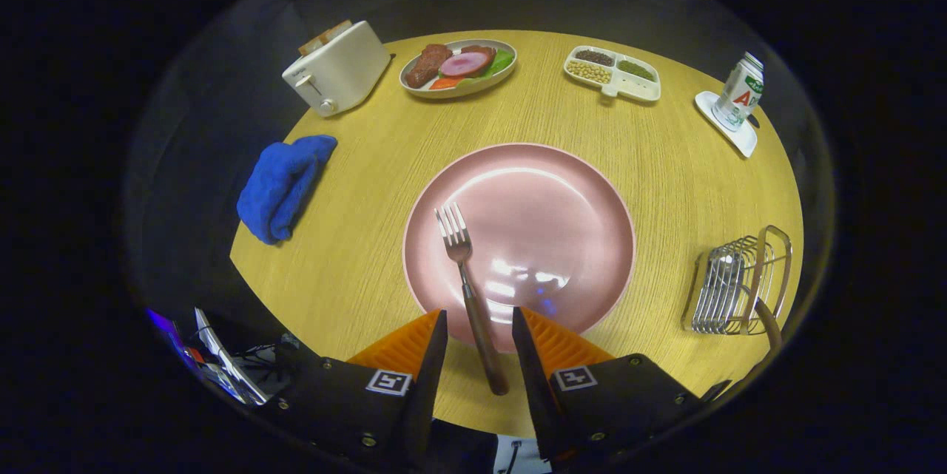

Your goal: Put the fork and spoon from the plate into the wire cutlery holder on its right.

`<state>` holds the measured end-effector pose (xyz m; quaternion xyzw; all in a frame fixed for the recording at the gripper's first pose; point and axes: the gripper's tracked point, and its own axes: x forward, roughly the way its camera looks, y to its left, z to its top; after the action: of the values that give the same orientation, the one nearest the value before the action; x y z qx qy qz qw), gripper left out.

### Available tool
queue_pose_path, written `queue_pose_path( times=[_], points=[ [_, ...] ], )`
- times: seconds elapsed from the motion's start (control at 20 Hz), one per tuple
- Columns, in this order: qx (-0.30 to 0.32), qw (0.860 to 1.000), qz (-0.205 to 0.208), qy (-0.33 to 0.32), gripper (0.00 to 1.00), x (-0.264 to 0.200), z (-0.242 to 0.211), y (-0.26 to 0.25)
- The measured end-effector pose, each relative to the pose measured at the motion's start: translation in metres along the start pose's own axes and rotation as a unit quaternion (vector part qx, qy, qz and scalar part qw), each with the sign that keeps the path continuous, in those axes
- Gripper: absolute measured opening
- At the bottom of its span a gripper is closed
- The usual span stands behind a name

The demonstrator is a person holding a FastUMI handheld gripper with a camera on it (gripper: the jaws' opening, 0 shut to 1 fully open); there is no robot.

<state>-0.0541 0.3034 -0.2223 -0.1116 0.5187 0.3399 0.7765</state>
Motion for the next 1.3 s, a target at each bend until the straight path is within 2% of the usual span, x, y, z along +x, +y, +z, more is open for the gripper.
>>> queue_pose_path(
  times=[0.4,0.65,0.7,0.75,1.0,1.05,1.3],
  points=[
    [-0.074,0.996,-0.015,0.057,0.55,0.024,-0.002,-0.012],
    [-0.099,0.991,-0.017,0.089,0.53,0.035,-0.008,-0.013],
    [-0.104,0.99,-0.019,0.094,0.34,0.039,-0.009,-0.013],
    [-0.109,0.989,-0.018,0.101,0.27,0.042,-0.01,-0.012],
    [-0.107,0.987,-0.019,0.12,0.29,0.046,-0.014,-0.009],
    [-0.107,0.986,-0.016,0.126,0.08,0.044,-0.014,-0.007],
    [-0.097,0.985,-0.018,0.14,0.08,0.044,-0.015,-0.008]
  ],
)
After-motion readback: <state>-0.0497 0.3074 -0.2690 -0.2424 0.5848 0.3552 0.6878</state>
